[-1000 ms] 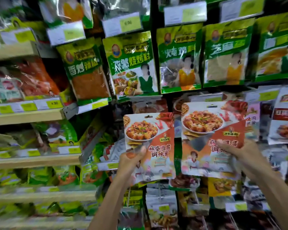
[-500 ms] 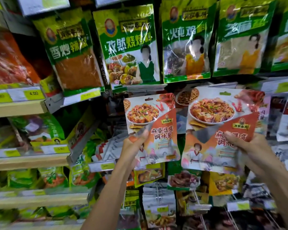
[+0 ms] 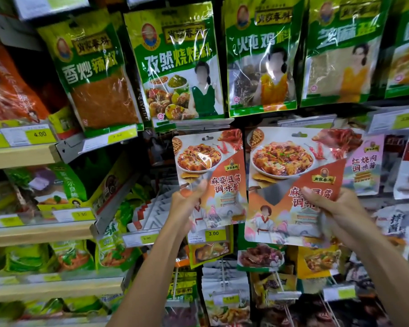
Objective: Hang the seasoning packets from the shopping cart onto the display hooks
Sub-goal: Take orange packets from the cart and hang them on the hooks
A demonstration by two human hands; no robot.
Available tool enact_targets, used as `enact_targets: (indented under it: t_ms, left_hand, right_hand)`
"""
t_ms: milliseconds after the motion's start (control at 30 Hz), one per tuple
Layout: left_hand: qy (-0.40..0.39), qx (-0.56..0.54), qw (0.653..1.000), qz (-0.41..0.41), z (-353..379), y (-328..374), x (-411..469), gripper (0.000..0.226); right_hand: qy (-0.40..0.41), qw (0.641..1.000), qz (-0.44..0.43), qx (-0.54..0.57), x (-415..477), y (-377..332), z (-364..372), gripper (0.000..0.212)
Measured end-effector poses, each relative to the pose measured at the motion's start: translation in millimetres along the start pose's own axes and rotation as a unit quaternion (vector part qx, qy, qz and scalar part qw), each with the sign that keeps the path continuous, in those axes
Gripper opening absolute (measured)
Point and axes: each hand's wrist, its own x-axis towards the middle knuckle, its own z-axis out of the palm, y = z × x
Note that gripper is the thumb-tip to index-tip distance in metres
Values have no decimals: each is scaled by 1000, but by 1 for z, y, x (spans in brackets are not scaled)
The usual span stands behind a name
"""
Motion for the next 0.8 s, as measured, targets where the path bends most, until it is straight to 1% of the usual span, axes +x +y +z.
enact_targets:
  t_ms: [100,233,300,400,433,500,633,733,800]
  left_hand:
    - [36,21,999,-4,-1,1,8,47]
    - [33,42,999,4,4,2,18,43]
    - [57,24,998,0,7,1,24,39]
    - [84,1,996,-4,11,1,30,58]
    - [86,-2,996,-4,11,1,32,59]
    - [90,0,996,-2,13,2,36,53]
    - [111,31,993,12,12,0,36,27]
    - [121,26,991,51,9,-3,34,28]
    - [145,19,987,67,8,-2,35,29]
  right_hand:
    - [1,1000,8,-9,0,2,4,31]
    - [6,1000,14,-20,2,5,10,32]
    - [4,1000,12,-16,3,5,11,33]
    - [-2,1000,9,-7,4,4,13,31]
    - [-3,1000,8,-8,4,3,13,32]
    - [-2,1000,8,-5,5,3,13,32]
    - [-9,1000,16,-5,6,3,11,35]
    - [-6,1000,12,-13,7,4,8,47]
    - [-4,1000,12,-15,9,4,6,44]
